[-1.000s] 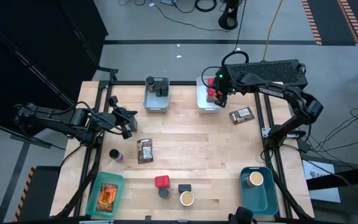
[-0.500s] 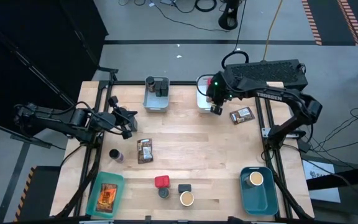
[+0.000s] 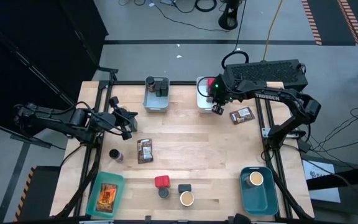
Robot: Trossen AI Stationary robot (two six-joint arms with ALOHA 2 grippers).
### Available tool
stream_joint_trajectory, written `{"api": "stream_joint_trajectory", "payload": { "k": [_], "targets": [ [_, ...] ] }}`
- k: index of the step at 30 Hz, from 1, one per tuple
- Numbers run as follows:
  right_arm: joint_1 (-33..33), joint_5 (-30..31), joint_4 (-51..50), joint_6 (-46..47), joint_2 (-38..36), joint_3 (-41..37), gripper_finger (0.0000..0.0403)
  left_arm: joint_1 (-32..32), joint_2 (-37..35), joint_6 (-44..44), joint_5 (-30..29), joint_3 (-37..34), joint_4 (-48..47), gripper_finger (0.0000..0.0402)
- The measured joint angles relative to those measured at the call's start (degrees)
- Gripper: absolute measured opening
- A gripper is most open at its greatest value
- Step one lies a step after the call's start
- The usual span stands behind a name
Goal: Sort spices by type
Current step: Put the red spice can into the white bin
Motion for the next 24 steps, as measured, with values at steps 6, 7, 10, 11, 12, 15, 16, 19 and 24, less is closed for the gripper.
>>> {"api": "stream_joint_trajectory", "payload": {
  "k": [6, 7, 10, 11, 12, 15, 16, 19, 24],
  "targets": [
    [-1.63, 0.14, 3.01, 0.03, 0.01, -1.75, 0.0001, 0.00, 0.00, 0.00, 0.00, 0.00, -0.01, 0.0002],
    [-1.90, 0.13, 3.12, 0.03, 0.00, -1.82, 0.0001, 0.00, 0.00, 0.00, 0.00, 0.00, 0.01, 0.0002],
    [-2.47, 0.15, 3.45, 0.03, 0.00, -1.82, 0.0001, 0.00, 0.00, 0.00, 0.00, 0.00, 0.01, 0.0002],
    [-2.65, 0.20, 3.74, 0.01, 0.02, -1.82, 0.0001, 0.00, 0.00, 0.00, 0.00, 0.00, 0.01, 0.0002],
    [-2.77, 0.20, 4.04, 0.01, 0.01, -1.82, 0.0001, 0.00, 0.00, 0.00, 0.00, 0.00, 0.00, 0.0002],
    [-3.05, -0.33, 3.77, 0.52, 0.00, -1.82, 0.0000, 0.00, 0.00, 0.00, 0.00, 0.00, 0.01, 0.0002],
    [-3.02, -1.12, 3.30, 1.00, 0.00, -1.82, 0.0000, 0.00, 0.00, 0.00, 0.00, 0.00, 0.01, 0.0002],
    [-2.97, -6.11, 3.45, 2.56, 0.00, -1.85, 0.0000, 0.00, 0.00, 0.02, 0.00, 0.00, 0.01, 0.0002],
    [-1.87, -7.42, 6.52, 3.03, 0.02, -1.85, 0.0000, 0.00, 0.00, 0.04, -0.02, 0.00, 0.01, 0.0002]
  ]
}}
